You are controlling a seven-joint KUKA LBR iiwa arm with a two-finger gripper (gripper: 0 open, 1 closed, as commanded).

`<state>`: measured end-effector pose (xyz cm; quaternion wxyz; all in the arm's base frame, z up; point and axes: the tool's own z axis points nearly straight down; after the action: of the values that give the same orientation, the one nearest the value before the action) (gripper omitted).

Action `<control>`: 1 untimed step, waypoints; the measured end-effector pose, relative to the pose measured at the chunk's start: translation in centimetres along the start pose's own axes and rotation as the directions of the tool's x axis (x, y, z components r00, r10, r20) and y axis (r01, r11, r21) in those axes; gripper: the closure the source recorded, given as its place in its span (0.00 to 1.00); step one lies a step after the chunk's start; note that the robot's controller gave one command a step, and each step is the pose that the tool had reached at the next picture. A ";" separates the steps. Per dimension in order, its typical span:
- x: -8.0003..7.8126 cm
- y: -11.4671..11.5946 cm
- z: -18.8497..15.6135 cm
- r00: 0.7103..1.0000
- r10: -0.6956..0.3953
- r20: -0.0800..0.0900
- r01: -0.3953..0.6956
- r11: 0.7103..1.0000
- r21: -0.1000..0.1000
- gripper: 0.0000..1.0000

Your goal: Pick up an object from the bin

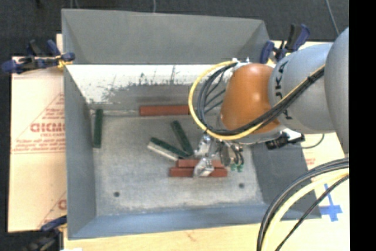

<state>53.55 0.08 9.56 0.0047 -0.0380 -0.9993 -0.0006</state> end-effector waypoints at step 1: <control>0.0 0.0 -0.1 1.000 0.000 0.000 0.000 1.000 0.000 1.00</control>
Offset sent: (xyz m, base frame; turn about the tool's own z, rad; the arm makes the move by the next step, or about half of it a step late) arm -0.0009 0.0322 0.0094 -0.1212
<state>53.51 0.09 9.69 0.0044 -0.0379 -0.9993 -0.0006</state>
